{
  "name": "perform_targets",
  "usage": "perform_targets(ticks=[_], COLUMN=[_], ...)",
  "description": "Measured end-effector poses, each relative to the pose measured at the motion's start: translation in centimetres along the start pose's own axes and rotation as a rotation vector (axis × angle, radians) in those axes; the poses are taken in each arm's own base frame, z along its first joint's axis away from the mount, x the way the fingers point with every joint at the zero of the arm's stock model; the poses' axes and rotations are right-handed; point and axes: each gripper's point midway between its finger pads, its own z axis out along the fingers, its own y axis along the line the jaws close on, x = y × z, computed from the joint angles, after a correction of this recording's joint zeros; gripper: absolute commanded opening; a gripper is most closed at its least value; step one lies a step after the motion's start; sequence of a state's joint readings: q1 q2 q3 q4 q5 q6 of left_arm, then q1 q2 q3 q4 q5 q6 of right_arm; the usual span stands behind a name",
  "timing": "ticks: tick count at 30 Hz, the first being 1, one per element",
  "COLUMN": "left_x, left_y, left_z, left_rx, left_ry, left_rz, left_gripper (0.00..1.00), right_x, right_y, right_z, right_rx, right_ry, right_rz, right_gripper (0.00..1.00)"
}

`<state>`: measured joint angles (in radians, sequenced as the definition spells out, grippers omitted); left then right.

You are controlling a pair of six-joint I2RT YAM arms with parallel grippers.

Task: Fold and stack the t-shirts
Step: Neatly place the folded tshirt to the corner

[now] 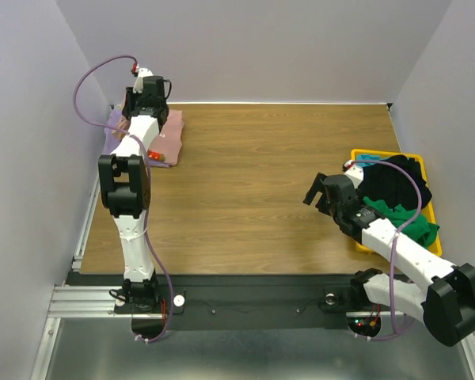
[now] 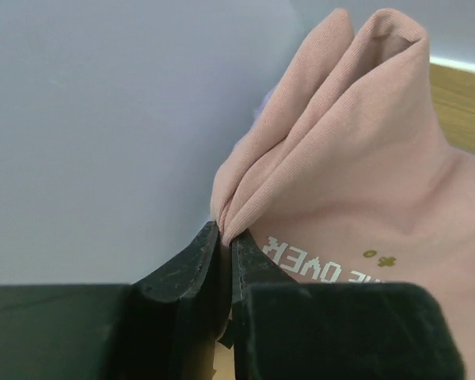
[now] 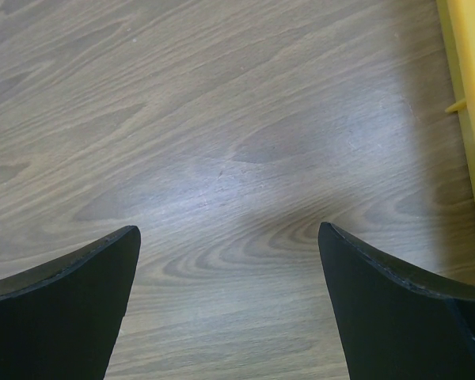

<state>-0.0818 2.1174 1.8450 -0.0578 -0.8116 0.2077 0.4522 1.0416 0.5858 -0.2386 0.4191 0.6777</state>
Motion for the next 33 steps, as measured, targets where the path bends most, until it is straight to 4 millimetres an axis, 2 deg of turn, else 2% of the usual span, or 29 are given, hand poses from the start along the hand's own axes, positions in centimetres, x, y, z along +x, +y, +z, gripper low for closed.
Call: perform_targets(ticks=[1,4,8,10,14,16,18,19,22,26,28,29,30,31,32,33], left_x=[0.7,1.5,0.3,-0.6,-2.9,-3.8,-4.6,-5.1,-4.9,-3.4,0.2,1.9,4.4,5.8,9.3,11.5], left_y=[0.3,1.3,2.7,3.0,3.3,3.6,4.0,4.5,5.0,1.4,-1.9,-3.0,-4.5,-5.1,-6.1,-6.6], left_z=[0.9,2.9,3.9,3.4,0.4,-2.2,-5.4,-7.6,-12.6,-20.5,-24.9,-26.2,-27.9,-28.6,-29.9,-30.7], left_rx=[-0.015,-0.066,-0.099,-0.079,0.041,0.131,0.227,0.288,0.377,0.547,0.658,0.693,0.734,0.751,0.776,0.788], left_ry=[0.021,0.064,0.091,0.088,0.077,0.075,0.069,0.055,0.023,0.001,0.032,0.054,0.087,0.107,0.155,0.183], left_rz=[0.001,-0.025,-0.107,-0.161,-0.290,-0.365,-0.450,-0.499,-0.576,-0.596,-0.567,-0.545,-0.516,-0.512,-0.470,-0.447], left_gripper=[0.98,0.98,0.98,0.98,0.99,0.99,0.99,0.98,0.99,0.98,0.98,0.98,0.98,0.99,0.99,0.98], right_x=[0.1,0.2,0.2,0.2,-0.2,-0.5,-0.7,-0.8,-1.0,-1.5,-1.8,-2.0,-2.1,-2.3,-2.4,-2.3], right_y=[0.0,0.0,0.1,0.2,0.6,0.9,1.1,1.3,1.7,2.2,2.4,2.4,2.5,2.6,2.5,2.5], right_z=[0.1,0.1,0.1,0.0,-0.4,-0.8,-1.0,-1.2,-1.7,-2.5,-3.0,-3.2,-3.4,-3.6,-3.8,-3.9], right_rx=[0.002,0.000,-0.004,-0.010,-0.035,-0.053,-0.069,-0.080,-0.108,-0.145,-0.164,-0.171,-0.178,-0.186,-0.191,-0.195], right_ry=[0.003,0.009,0.011,0.012,0.002,-0.006,-0.009,-0.009,-0.011,-0.023,-0.032,-0.037,-0.043,-0.050,-0.056,-0.058], right_rz=[-0.001,-0.003,-0.007,-0.007,0.001,0.008,0.011,0.013,0.019,0.036,0.043,0.046,0.049,0.053,0.056,0.057], right_gripper=[1.00,1.00,1.00,1.00,1.00,1.00,1.00,1.00,1.00,1.00,1.00,1.00,1.00,1.00,1.00,1.00])
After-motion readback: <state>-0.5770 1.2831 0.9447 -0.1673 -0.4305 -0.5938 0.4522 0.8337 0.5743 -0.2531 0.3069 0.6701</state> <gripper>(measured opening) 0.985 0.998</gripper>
